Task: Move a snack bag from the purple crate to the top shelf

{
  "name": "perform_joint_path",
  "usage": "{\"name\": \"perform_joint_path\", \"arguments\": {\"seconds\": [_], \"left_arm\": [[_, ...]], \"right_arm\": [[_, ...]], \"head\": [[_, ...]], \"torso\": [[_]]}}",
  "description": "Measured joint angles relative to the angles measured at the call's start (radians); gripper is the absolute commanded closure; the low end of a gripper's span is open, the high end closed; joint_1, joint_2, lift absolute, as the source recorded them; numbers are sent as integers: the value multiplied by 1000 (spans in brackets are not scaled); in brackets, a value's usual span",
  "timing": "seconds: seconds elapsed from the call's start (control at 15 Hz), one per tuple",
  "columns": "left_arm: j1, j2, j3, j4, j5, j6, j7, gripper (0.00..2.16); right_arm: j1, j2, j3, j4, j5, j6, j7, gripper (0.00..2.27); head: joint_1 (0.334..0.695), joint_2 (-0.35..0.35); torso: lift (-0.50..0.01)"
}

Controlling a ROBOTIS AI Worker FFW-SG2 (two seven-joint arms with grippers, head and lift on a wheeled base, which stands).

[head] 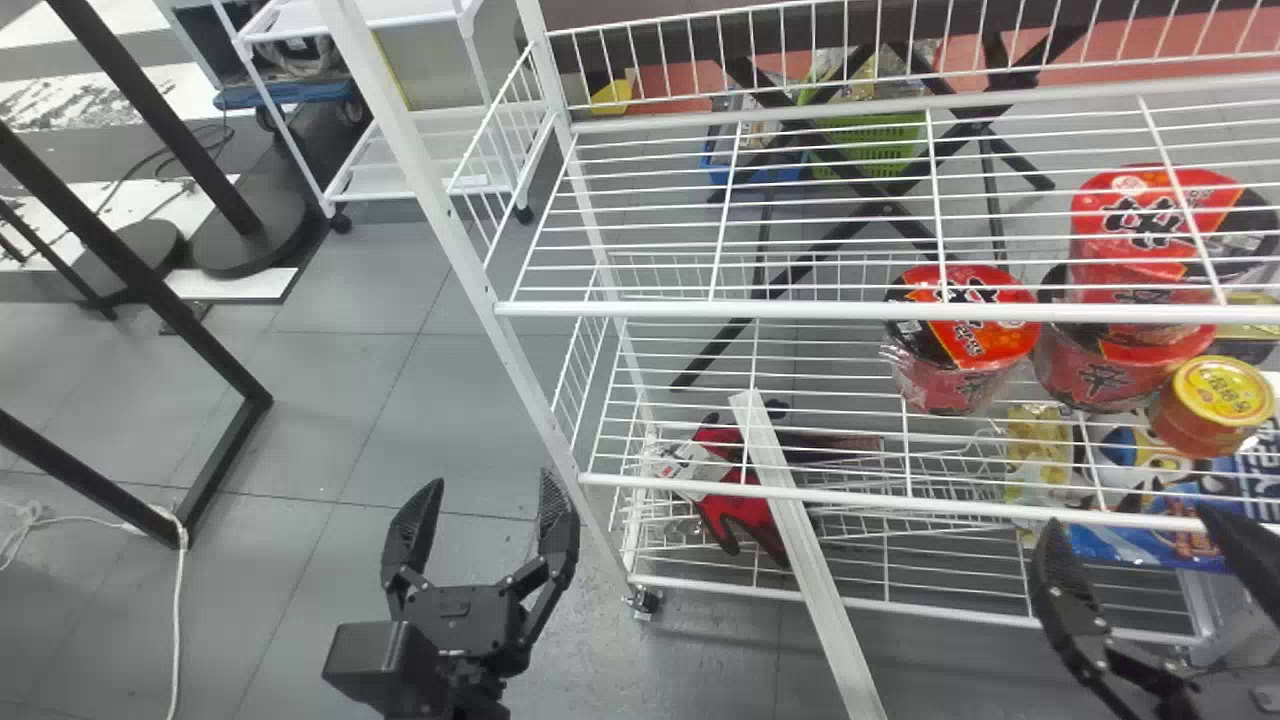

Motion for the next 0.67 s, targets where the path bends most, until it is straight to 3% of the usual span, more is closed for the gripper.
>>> {"name": "perform_joint_path", "arguments": {"seconds": [0.33,0.47,0.67], "left_arm": [[0,-1,-1,2,1,0,0,76],[-1,-2,-2,11,5,-1,-1,76],[-9,-3,-9,26,7,-3,-3,76]], "right_arm": [[43,-10,-52,-61,-36,57,33,97],[80,-14,-120,-140,-118,168,95,97],[126,-12,-233,-253,-213,328,110,97]], "head": [[695,195],[695,176],[695,110]], "torso": [[-450],[-450],[-450]]}}
